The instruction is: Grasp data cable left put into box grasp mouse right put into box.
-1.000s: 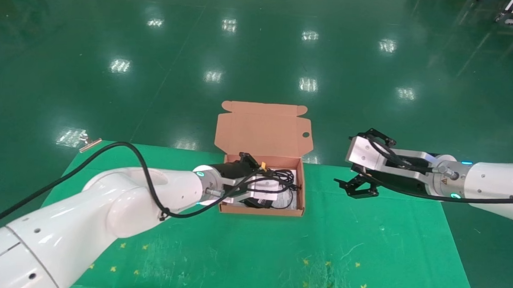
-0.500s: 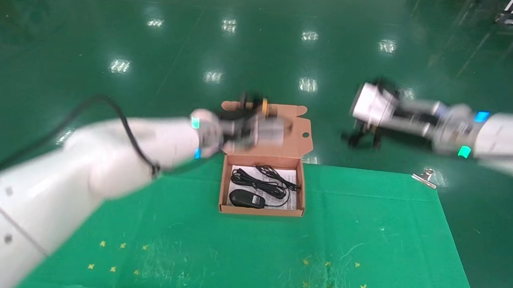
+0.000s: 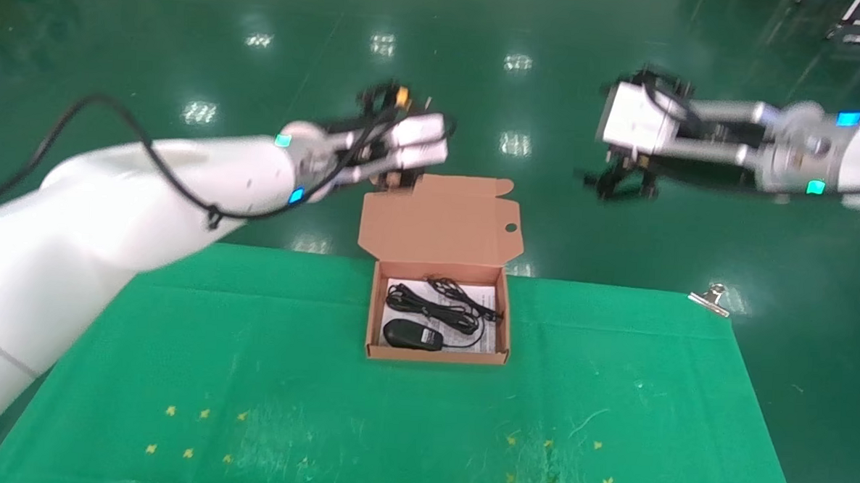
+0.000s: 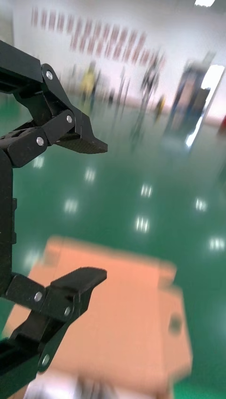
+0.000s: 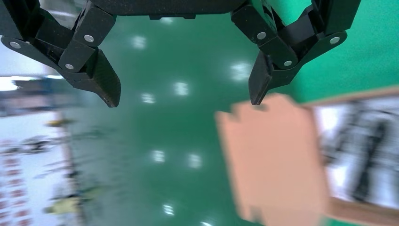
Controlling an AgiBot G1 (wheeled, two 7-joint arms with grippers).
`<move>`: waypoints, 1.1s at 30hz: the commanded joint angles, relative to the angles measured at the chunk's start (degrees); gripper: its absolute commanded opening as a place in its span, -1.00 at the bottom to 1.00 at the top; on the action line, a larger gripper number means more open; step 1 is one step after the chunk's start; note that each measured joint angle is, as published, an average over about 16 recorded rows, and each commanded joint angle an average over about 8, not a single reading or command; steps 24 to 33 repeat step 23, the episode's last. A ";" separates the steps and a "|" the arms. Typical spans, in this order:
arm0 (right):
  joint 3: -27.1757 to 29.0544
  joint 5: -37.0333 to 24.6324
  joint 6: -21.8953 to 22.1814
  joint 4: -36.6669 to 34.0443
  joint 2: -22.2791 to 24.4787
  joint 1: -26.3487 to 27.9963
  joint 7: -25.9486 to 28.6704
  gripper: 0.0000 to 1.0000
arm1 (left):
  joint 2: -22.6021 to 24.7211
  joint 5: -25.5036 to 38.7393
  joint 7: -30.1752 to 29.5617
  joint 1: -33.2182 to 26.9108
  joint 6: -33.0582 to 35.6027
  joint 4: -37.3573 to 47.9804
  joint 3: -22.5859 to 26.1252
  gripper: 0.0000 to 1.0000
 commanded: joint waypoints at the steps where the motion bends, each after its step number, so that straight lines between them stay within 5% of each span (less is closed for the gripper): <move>1: 1.25 1.48 -1.37 0.45 0.41 -1.24 0.22 1.00 | -1.32 -2.48 0.20 1.05 2.01 -0.86 -1.36 1.00; 20: 14.83 17.49 -16.03 5.37 4.75 -14.08 2.47 1.00 | -14.91 -28.15 2.32 11.90 22.77 -9.73 -15.43 1.00; 33: 15.89 18.74 -17.17 5.76 5.09 -15.09 2.64 1.00 | -15.97 -30.16 2.49 12.74 24.39 -10.42 -16.53 1.00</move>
